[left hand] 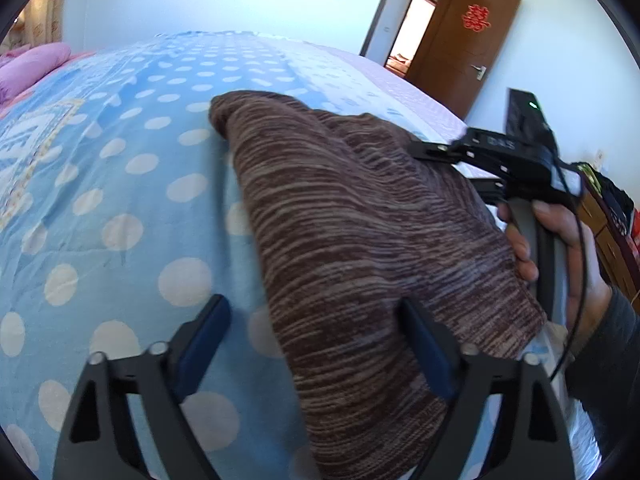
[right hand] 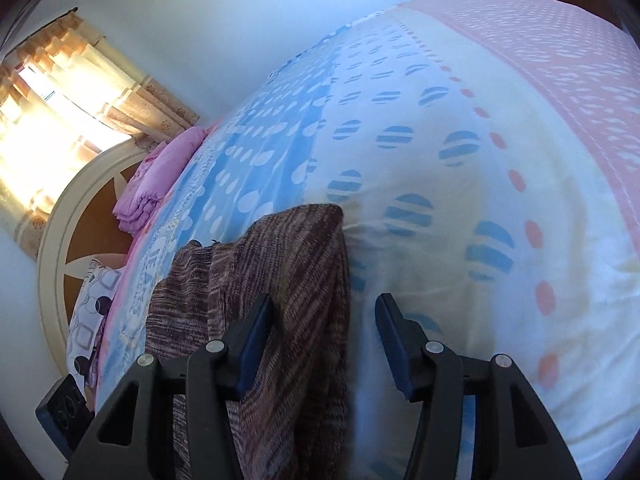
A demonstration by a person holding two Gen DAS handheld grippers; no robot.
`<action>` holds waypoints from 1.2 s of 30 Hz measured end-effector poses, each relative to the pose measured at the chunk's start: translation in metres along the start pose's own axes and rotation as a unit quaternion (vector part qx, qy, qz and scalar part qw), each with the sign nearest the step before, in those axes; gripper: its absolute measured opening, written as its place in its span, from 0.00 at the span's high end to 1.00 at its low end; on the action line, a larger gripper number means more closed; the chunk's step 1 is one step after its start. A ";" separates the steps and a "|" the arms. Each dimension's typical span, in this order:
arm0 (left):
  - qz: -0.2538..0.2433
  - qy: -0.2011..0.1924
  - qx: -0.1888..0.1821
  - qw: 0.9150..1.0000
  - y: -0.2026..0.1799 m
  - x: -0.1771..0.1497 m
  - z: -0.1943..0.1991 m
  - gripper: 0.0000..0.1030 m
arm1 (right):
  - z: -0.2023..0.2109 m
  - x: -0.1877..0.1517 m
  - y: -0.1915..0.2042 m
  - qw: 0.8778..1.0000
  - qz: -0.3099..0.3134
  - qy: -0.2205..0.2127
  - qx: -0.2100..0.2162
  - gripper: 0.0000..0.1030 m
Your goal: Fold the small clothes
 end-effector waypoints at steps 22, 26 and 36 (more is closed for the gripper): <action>-0.048 0.021 0.004 0.999 -0.021 0.000 -0.008 0.31 | -0.022 -0.001 -0.004 0.997 -0.031 0.032 0.057 0.73; -0.058 0.022 0.020 0.998 -0.028 -0.003 -0.004 0.40 | -0.024 -0.001 -0.001 0.999 -0.022 0.032 0.038 0.73; -0.081 0.031 0.044 0.995 -0.047 -0.013 0.022 0.68 | -0.004 -0.008 0.020 1.000 -0.004 -0.001 0.007 0.78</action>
Point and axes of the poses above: each gripper's, at about its wrist camera, not at the fingertips, and z roughly against the way its jaws point, y to its left, x to its top, the point moved 6 cm from there along -z, roughly the way its jaws point, and after that the axes turned 5 degrees about -y, right-handed, at the moved point
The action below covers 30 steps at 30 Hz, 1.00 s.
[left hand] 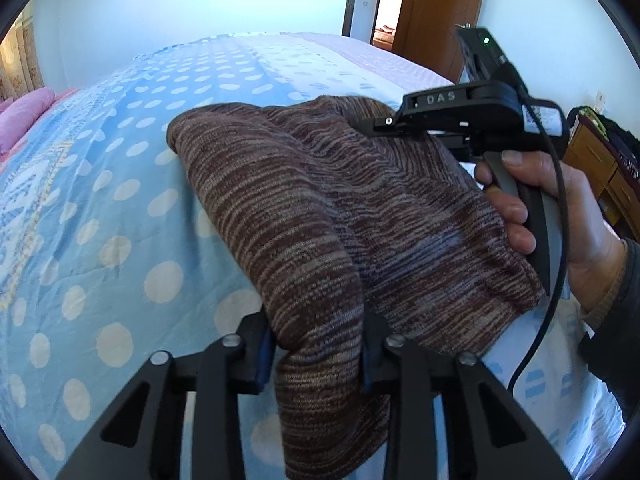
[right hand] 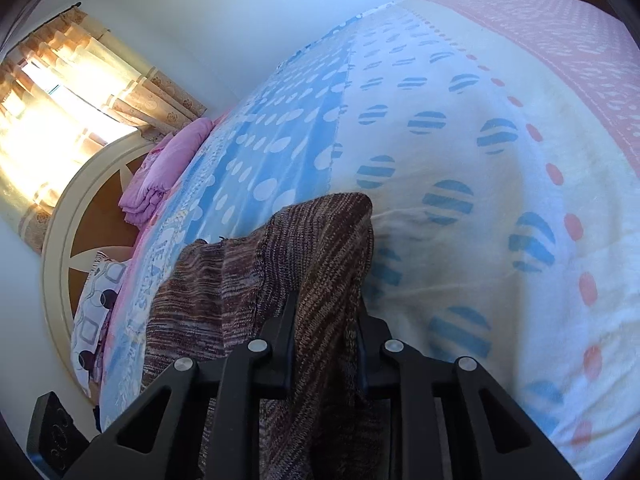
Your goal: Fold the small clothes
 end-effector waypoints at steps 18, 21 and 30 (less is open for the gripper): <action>-0.005 -0.021 0.020 1.000 -0.002 -0.018 0.076 0.73 | 0.048 -0.037 0.078 0.999 0.035 -0.024 0.031 0.80; -0.005 -0.028 0.025 0.999 0.003 -0.026 0.094 0.73 | 0.052 -0.046 0.089 0.998 0.030 -0.026 0.045 0.80; -0.004 -0.043 0.057 0.997 0.030 -0.053 0.136 0.73 | 0.055 -0.080 0.144 0.995 0.044 -0.028 0.082 0.80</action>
Point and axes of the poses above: each gripper's, at about its wrist camera, not at the fingertips, and z roughly against the way its jaws point, y to its left, x to its top, the point moved 6 cm from there along -z, roughly the way its jaws point, and after that the axes turned 5 degrees about -y, right-handed, at the moved point
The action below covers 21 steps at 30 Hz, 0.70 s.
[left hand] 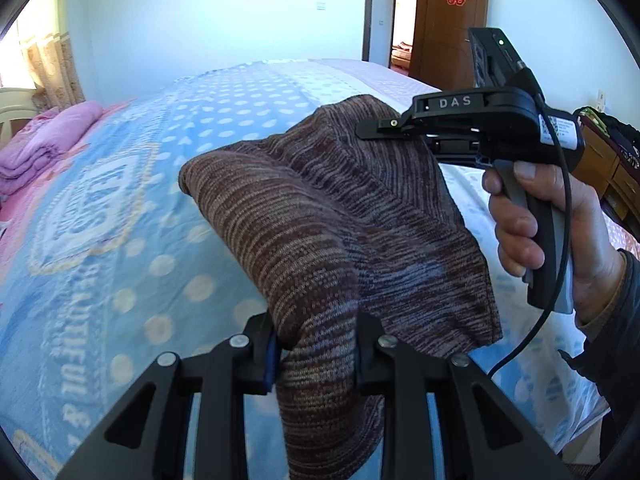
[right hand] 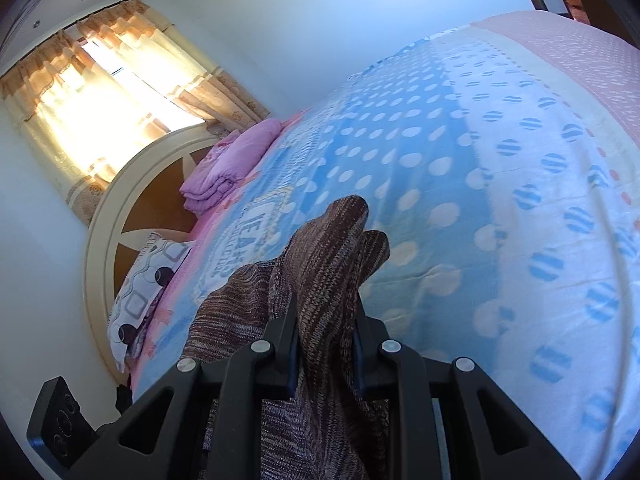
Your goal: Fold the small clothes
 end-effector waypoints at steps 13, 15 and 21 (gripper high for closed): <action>0.010 -0.025 0.056 0.998 0.054 -0.038 0.070 0.73 | -0.015 -0.045 0.105 0.998 0.028 0.008 0.055 0.80; 0.011 -0.029 0.067 0.997 0.063 -0.044 0.080 0.73 | -0.019 -0.050 0.120 0.997 0.035 0.012 0.063 0.80; 0.019 -0.038 0.088 0.995 0.085 -0.057 0.100 0.73 | -0.035 -0.061 0.161 0.994 0.060 0.028 0.083 0.80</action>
Point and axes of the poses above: each gripper's, at about its wrist camera, not at the fingertips, and z roughly against the way its jaws point, y to its left, x to its top, the point moved 6 cm from there along -z, roughly the way its jaws point, and after that the axes turned 5 degrees about -y, right-handed, at the moved point
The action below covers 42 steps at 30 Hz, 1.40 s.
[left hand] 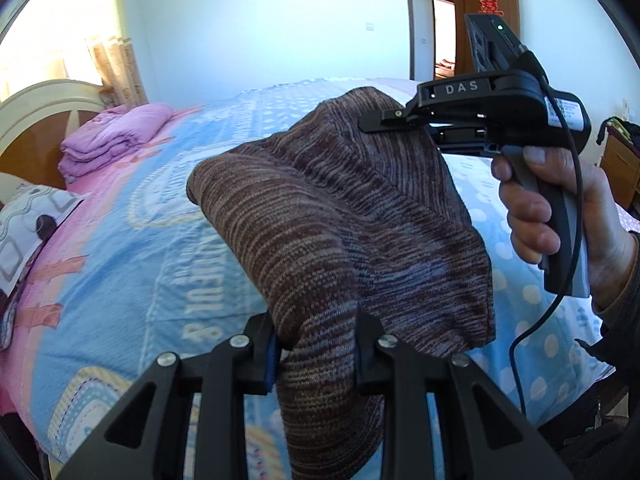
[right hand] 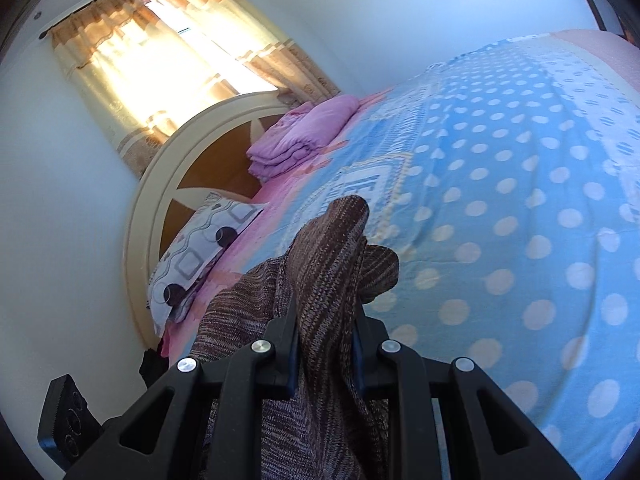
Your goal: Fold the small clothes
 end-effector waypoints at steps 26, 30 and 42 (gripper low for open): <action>0.075 0.049 0.019 0.996 0.043 -0.061 -0.021 0.73 | -0.120 -0.048 0.009 0.995 0.013 0.093 -0.016 0.80; 0.082 0.052 0.019 0.995 0.048 -0.064 -0.028 0.73 | -0.125 -0.051 -0.001 0.995 0.004 0.095 -0.027 0.80; 0.085 0.051 0.041 0.994 0.052 -0.072 -0.037 0.61 | -0.140 -0.063 -0.029 0.991 -0.012 0.118 -0.066 0.80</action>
Point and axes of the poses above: each gripper's, at about its wrist camera, not at the fingertips, and z roughly against the way its jaws point, y to its left, x to its top, the point moved 6 cm from there along -z, roughly the way its jaws point, and after that the axes turned 5 degrees about -y, right-handed, at the moved point
